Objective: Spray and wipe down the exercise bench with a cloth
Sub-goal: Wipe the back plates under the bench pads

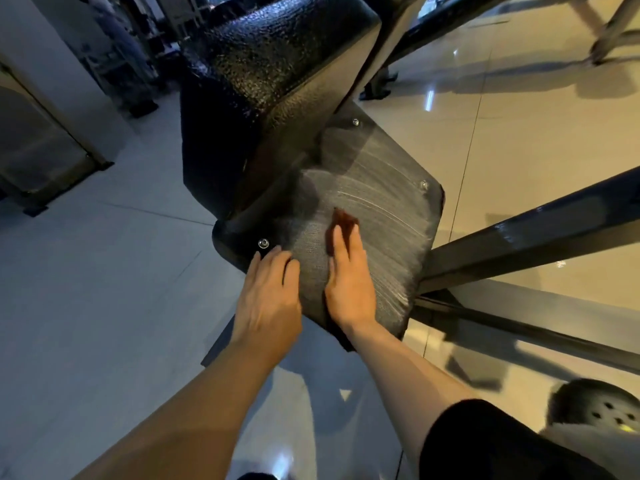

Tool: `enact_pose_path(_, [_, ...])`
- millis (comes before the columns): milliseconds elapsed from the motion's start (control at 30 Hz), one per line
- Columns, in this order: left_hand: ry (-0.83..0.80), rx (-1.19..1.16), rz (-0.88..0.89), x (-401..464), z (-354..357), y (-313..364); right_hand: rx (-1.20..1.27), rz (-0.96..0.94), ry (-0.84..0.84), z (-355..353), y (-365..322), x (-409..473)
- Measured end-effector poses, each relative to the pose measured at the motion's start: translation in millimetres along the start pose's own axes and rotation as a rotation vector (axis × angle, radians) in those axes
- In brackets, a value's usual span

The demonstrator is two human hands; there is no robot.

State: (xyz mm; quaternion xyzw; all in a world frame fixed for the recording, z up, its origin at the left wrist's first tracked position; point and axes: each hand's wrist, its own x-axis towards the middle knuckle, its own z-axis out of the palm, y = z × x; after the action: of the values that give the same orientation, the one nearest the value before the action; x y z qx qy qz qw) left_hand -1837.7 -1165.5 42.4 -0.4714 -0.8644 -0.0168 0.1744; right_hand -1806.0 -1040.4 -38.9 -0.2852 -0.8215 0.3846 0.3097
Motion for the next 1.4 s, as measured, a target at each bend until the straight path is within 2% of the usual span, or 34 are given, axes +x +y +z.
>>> enact_pose_path(100, [0.020, 0.014, 0.073, 10, 3, -1, 0.020, 0.507, 0.144, -16, 51, -5])
enact_pose_path(133, [0.016, 0.019, 0.068, 14, 3, -3, 0.000, 0.598, 0.175, -15, 49, -2])
enact_pose_path(167, [0.025, 0.032, 0.053, 18, 1, -6, -0.021, 0.611, 0.199, -10, 36, 5])
enact_pose_path(233, [0.040, 0.065, 0.011, 29, -1, -15, 0.020, 0.402, 0.206, 5, -10, 29])
enact_pose_path(300, [0.041, 0.111, -0.018, 37, -3, -21, 0.155, 0.031, 0.106, 22, -58, 52])
enact_pose_path(367, [0.044, 0.129, -0.055, 43, -6, -23, 0.235, -0.293, -0.010, 29, -78, 67])
enact_pose_path(400, [0.057, 0.127, -0.069, 46, -5, -24, 0.212, -0.358, -0.033, 27, -75, 73])
enact_pose_path(467, [0.067, 0.133, -0.038, 52, 1, -24, 0.135, -0.357, -0.010, 21, -59, 83])
enact_pose_path(533, [0.032, 0.189, 0.028, 58, 9, -23, 0.095, -0.227, 0.063, 16, -32, 89])
enact_pose_path(633, [-0.158, 0.367, 0.052, 72, 6, -18, 0.099, 0.171, 0.151, 1, 20, 90])
enact_pose_path(700, [-0.177, 0.449, 0.085, 80, 7, -21, 0.071, 0.400, 0.211, -3, 28, 88])
enact_pose_path(733, [-0.235, 0.471, 0.073, 85, 3, -22, 0.045, 0.397, 0.232, 1, 19, 90])
enact_pose_path(800, [-0.042, 0.423, 0.126, 93, 14, -25, 0.090, 0.133, 0.203, 12, -15, 105])
enact_pose_path(867, [0.056, 0.238, -0.028, 107, 19, -18, 0.160, -0.214, 0.053, 21, -47, 125])
enact_pose_path(900, [0.182, 0.136, -0.087, 110, 26, -19, 0.150, -0.328, -0.009, 23, -53, 136])
enact_pose_path(933, [0.268, 0.059, -0.145, 115, 27, -18, 0.124, -0.385, -0.040, 22, -53, 147])
enact_pose_path(967, [0.253, 0.016, -0.147, 120, 26, -18, 0.098, -0.410, -0.033, 21, -47, 158])
enact_pose_path(1000, [0.212, 0.025, -0.106, 125, 23, -19, 0.084, -0.388, -0.012, 18, -37, 166])
enact_pose_path(1067, [0.132, 0.042, -0.012, 128, 23, -21, 0.092, -0.205, 0.049, 9, -8, 171])
enact_pose_path(1167, [0.098, -0.043, -0.083, 137, 26, -16, 0.059, 0.171, 0.113, -11, 42, 168])
enact_pose_path(1233, [0.067, -0.005, -0.084, 144, 25, -11, 0.037, 0.348, 0.150, -14, 48, 169])
enact_pose_path(1300, [0.046, 0.021, -0.065, 151, 25, -12, 0.034, 0.313, 0.187, -6, 27, 181])
enact_pose_path(1400, [0.010, 0.041, -0.085, 165, 29, -18, 0.068, -0.099, 0.070, 6, -14, 208])
